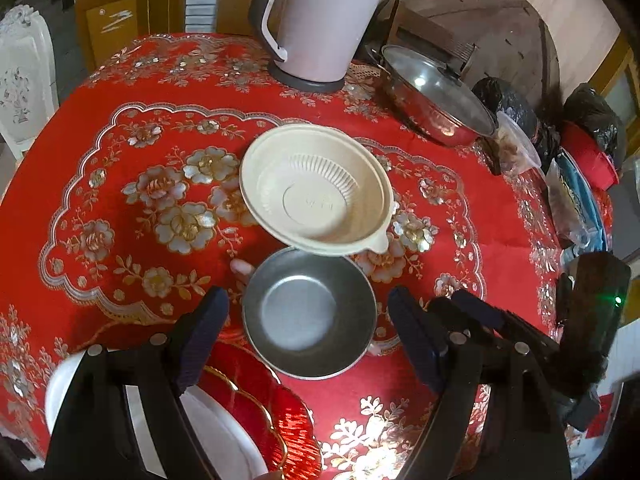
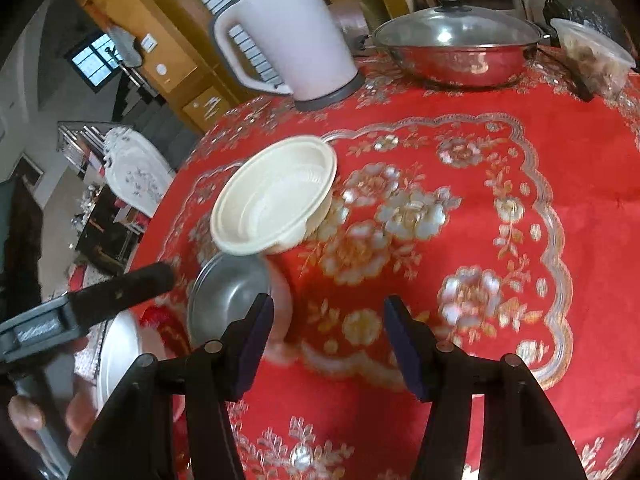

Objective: Organize plates and bowls
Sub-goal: 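Move both grippers to the rim of the grey steel bowl, then close both grippers on the grey bowl rim and lift it, then carry the grey bowl and lower it onto the white plate stack, then open both grippers and withdraw them from the grey bowl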

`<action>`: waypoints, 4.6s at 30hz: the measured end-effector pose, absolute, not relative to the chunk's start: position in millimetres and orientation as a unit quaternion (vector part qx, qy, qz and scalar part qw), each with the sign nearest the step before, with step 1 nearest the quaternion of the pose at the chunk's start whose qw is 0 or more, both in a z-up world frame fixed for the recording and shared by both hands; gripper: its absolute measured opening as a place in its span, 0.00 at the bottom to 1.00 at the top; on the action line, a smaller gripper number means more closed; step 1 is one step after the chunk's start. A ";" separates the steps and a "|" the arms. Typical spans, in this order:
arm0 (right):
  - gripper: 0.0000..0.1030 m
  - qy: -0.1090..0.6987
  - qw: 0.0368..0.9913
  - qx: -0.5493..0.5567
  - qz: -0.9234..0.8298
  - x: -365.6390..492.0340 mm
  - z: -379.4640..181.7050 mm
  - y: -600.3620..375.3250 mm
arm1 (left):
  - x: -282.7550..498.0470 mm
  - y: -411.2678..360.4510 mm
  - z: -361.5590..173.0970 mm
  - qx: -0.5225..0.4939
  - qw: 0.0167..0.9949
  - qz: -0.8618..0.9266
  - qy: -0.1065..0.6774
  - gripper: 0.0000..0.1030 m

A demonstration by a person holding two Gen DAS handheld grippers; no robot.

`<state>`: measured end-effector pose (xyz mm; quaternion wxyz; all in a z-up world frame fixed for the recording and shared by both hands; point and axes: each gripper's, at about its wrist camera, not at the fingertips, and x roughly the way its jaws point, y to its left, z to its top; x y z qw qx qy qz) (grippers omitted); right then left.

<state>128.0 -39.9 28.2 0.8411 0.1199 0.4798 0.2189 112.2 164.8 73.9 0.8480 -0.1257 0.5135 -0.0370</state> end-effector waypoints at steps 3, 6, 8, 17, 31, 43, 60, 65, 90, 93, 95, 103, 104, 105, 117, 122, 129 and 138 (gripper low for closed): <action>0.58 0.483 0.838 0.130 0.219 139.1 26.6 -39.0 | 118.2 174.4 80.4 -0.126 0.845 -0.039 0.518 0.80; 0.61 0.482 0.839 0.135 0.215 145.1 24.3 -39.7 | 123.9 184.2 84.6 -0.127 0.840 -0.047 0.526 0.80; 0.62 0.485 0.837 0.138 0.212 150.4 21.4 -39.5 | 127.7 189.8 85.8 -0.122 0.842 -0.033 0.525 0.80; 0.62 0.494 0.830 0.135 0.221 161.0 13.7 -27.6 | 144.7 198.3 67.9 -0.128 0.831 -0.021 0.540 0.80; 0.65 0.510 0.812 0.106 0.262 146.2 9.5 1.5 | 134.6 189.5 45.0 -0.127 0.808 -0.047 0.573 0.80; 0.48 0.516 0.812 0.078 0.260 146.9 -10.9 18.7 | 142.4 174.7 19.6 -0.090 0.797 -0.033 0.597 0.31; 0.23 0.490 0.832 0.012 0.262 117.9 1.5 16.7 | 136.0 147.8 13.2 -0.059 0.795 -0.037 0.602 0.07; 0.23 0.475 0.842 0.002 0.255 105.5 20.6 2.6 | 128.2 129.9 28.3 -0.047 0.803 -0.046 0.593 0.07; 0.23 0.419 0.833 -0.011 0.361 28.5 112.8 60.1 | 17.2 211.5 114.1 -0.103 0.836 -0.001 0.539 0.07; 0.23 0.431 0.819 -0.022 0.379 22.1 108.8 85.7 | 1.6 233.9 108.7 -0.114 0.832 0.018 0.542 0.08; 0.23 0.439 0.811 -0.027 0.386 20.1 104.3 100.2 | -5.3 245.7 103.9 -0.125 0.829 0.025 0.545 0.08; 0.23 0.487 0.781 -0.059 0.386 28.5 71.0 147.8 | -12.4 274.9 70.8 -0.148 0.812 0.039 0.564 0.09; 0.25 0.491 0.779 -0.059 0.386 29.9 68.2 149.6 | -12.7 275.9 70.4 -0.146 0.814 0.039 0.561 0.09; 0.26 0.495 0.776 -0.060 0.385 29.6 66.4 150.5 | -13.0 277.7 70.7 -0.149 0.815 0.033 0.558 0.09; 0.32 0.490 0.781 -0.046 0.386 26.6 67.6 148.7 | -14.2 282.2 75.9 -0.132 0.834 0.037 0.535 0.28; 0.38 0.491 0.780 -0.036 0.387 28.3 68.2 145.9 | -19.0 273.4 89.1 -0.102 0.852 0.046 0.511 0.59; 0.38 0.489 0.778 -0.023 0.394 24.5 71.1 137.4 | -26.1 271.2 104.7 -0.102 0.865 0.044 0.490 0.59; 0.40 0.469 0.788 0.014 0.398 19.8 86.1 97.7 | -33.2 254.0 119.0 -0.113 0.874 0.011 0.472 0.59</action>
